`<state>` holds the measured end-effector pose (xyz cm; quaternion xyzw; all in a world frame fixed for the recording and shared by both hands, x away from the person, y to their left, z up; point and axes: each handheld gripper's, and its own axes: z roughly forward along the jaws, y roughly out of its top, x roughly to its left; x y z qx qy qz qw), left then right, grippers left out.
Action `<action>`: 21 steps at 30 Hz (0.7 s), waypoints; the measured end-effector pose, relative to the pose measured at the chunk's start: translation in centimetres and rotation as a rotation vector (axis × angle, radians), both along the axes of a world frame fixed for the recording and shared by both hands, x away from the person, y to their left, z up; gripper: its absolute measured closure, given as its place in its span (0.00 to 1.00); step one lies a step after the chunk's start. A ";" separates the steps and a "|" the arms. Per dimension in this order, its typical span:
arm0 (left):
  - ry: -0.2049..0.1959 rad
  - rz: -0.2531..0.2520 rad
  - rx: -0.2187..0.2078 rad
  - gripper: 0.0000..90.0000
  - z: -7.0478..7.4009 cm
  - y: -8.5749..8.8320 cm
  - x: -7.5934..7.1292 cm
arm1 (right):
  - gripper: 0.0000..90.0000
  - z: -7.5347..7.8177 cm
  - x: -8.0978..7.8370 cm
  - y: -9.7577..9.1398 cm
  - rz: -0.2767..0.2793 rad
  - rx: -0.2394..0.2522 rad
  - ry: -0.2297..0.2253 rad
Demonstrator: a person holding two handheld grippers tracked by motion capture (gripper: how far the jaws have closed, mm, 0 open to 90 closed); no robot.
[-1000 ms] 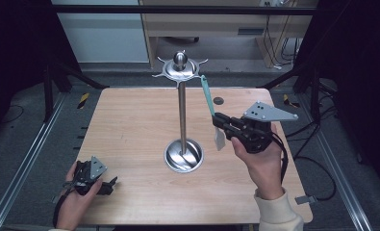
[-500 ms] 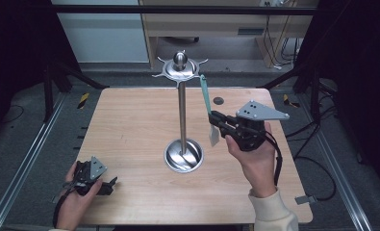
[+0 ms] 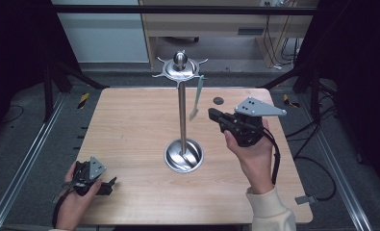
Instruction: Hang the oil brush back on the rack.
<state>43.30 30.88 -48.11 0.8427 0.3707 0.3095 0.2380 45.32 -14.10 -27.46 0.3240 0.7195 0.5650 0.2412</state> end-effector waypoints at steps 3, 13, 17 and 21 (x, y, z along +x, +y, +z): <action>0.002 -0.001 0.004 0.04 0.0 0.0 0.0 | 0.99 0.0 0.0 0.0 -0.007 -0.011 0.001; -0.001 -0.004 0.003 0.04 0.1 0.0 0.0 | 0.87 0.0 -0.6 0.2 -0.102 -0.111 -0.016; -0.003 -0.004 -0.001 0.04 0.1 -0.1 0.0 | 0.75 0.0 -0.7 0.1 -0.128 -0.125 -0.021; -0.002 -0.006 0.003 0.04 0.1 0.0 0.0 | 0.60 0.0 -0.8 -0.1 -0.172 -0.131 -0.043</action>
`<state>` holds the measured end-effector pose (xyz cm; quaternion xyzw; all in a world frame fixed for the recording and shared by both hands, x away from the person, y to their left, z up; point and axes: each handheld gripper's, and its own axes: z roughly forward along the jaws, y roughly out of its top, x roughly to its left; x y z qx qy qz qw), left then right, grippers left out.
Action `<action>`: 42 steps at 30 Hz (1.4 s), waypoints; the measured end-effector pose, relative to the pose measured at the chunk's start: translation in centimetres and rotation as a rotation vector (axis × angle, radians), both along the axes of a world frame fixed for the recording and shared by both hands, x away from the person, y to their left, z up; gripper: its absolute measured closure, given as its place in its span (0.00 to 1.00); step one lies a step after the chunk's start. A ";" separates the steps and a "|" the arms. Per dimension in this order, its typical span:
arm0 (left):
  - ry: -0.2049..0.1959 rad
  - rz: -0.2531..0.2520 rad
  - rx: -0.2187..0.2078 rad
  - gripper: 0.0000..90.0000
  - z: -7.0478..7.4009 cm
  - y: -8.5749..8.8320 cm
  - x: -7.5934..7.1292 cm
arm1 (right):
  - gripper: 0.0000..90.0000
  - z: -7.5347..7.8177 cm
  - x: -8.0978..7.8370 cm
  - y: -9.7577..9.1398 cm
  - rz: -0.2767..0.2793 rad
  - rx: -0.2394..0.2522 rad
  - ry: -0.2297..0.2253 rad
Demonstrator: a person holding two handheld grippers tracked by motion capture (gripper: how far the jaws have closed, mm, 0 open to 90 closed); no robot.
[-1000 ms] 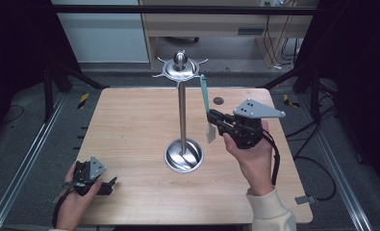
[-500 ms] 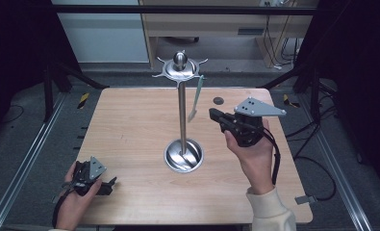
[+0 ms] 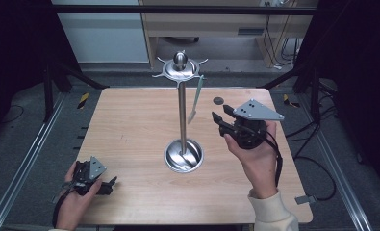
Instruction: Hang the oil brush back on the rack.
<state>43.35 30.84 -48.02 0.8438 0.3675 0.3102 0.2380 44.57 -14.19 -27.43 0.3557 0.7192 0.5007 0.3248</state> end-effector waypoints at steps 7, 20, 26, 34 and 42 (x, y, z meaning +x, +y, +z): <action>0.000 -0.001 0.001 0.04 0.0 0.0 0.0 | 0.43 0.0 0.1 -0.2 -0.019 0.008 0.002; -0.007 0.001 -0.004 0.04 0.1 0.0 0.0 | 0.12 -1.3 1.0 -1.5 -0.107 -0.025 -0.019; -0.009 0.001 -0.006 0.04 0.1 0.0 0.0 | 0.08 -2.1 1.4 -2.9 -0.128 -0.030 -0.012; -0.007 -0.002 -0.004 0.04 0.1 0.0 0.0 | 0.08 -3.6 2.0 -4.1 -0.177 -0.035 0.010; -0.006 -0.003 -0.006 0.04 0.1 0.0 0.0 | 0.10 -5.6 3.0 -5.3 -0.235 -0.033 0.054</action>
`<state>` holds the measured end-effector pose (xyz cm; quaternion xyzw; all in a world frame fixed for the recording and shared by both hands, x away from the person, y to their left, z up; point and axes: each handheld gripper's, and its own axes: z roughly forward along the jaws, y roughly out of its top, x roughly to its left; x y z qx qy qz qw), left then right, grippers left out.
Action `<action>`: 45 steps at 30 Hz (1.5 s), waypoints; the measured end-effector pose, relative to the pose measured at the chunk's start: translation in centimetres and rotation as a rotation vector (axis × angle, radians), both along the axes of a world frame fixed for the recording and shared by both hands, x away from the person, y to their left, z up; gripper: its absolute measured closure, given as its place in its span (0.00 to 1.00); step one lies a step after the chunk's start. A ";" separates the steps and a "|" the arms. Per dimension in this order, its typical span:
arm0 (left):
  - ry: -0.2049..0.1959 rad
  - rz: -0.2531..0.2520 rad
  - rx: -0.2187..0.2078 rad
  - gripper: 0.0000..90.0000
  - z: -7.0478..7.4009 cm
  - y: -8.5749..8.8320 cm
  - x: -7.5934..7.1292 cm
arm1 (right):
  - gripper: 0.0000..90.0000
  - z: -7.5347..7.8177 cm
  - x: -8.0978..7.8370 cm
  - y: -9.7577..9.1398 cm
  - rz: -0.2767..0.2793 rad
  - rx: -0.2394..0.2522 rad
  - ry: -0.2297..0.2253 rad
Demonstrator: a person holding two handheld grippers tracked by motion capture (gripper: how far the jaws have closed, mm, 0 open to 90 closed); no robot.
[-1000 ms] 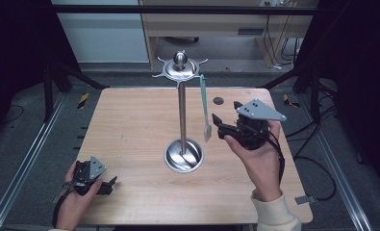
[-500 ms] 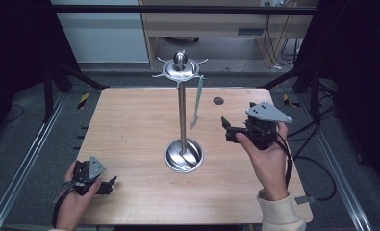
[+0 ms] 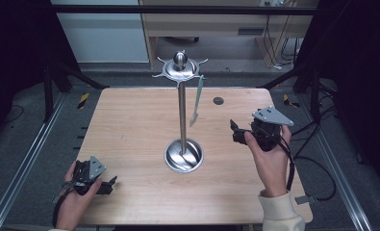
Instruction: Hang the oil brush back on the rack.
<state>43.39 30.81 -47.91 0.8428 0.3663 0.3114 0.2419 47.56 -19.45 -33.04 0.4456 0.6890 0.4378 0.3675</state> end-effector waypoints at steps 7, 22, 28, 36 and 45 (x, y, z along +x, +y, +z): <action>0.000 0.000 -0.001 0.04 0.0 0.0 0.0 | 0.10 -1.8 0.7 -1.2 -0.026 0.002 0.048; -0.001 -0.001 -0.001 0.04 0.0 0.0 0.0 | 0.12 -5.7 2.2 -2.0 -0.037 -0.006 0.171; -0.002 -0.001 -0.001 0.04 0.0 0.0 0.0 | 0.12 -7.1 2.6 -1.8 -0.024 -0.022 0.209; -0.002 0.000 -0.002 0.04 0.0 0.0 0.0 | 0.12 -8.9 3.1 -0.9 0.000 -0.056 0.258; -0.001 0.000 -0.001 0.04 0.0 0.0 0.0 | 0.13 -10.7 3.5 -0.4 0.016 -0.079 0.306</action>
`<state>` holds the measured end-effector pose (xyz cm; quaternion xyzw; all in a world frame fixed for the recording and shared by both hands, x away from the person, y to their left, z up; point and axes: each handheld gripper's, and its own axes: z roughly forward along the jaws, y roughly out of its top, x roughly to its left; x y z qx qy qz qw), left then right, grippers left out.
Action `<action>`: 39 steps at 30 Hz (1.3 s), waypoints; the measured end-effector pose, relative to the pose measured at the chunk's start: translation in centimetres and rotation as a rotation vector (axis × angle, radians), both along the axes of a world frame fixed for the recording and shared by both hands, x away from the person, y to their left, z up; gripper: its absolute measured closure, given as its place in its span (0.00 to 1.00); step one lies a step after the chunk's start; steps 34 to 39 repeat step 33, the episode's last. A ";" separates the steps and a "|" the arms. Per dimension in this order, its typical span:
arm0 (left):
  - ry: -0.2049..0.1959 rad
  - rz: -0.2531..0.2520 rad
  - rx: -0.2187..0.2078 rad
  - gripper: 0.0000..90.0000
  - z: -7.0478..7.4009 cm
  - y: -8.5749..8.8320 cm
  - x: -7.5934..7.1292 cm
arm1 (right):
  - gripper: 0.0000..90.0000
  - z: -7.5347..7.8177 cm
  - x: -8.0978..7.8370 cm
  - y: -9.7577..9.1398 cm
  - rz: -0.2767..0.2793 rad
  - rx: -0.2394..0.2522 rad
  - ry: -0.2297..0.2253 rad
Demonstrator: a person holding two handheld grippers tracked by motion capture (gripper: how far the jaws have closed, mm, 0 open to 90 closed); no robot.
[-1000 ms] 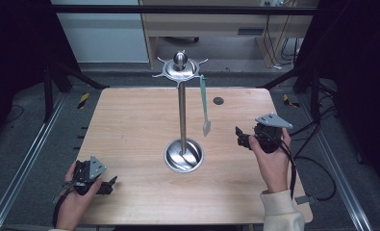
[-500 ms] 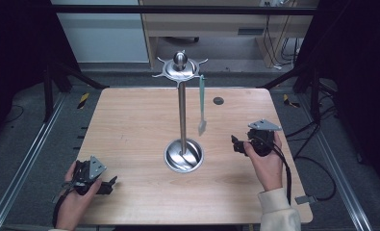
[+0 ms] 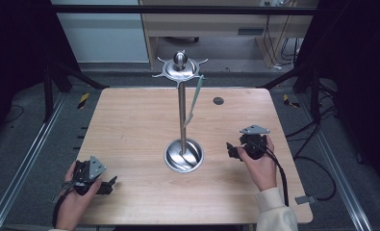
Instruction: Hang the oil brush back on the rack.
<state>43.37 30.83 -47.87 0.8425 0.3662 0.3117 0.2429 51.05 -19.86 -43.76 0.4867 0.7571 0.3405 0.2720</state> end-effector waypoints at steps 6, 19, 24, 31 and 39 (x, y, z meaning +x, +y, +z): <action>0.001 -0.001 0.001 0.04 0.0 0.0 0.0 | 0.13 -1.0 0.2 0.0 0.008 0.021 0.034; 0.005 -0.003 0.009 0.04 0.0 -0.1 0.0 | 0.14 -3.0 0.7 1.3 0.044 0.024 0.055; 0.008 -0.004 0.010 0.04 0.0 -0.1 0.0 | 0.15 -3.9 1.0 2.1 0.070 0.060 0.042; 0.005 -0.003 0.010 0.04 -0.1 -0.1 0.0 | 0.16 -4.5 1.1 2.8 0.101 0.061 0.032; 0.005 -0.004 0.010 0.04 -0.1 -0.1 0.0 | 0.15 -4.6 1.2 2.8 0.101 0.061 0.032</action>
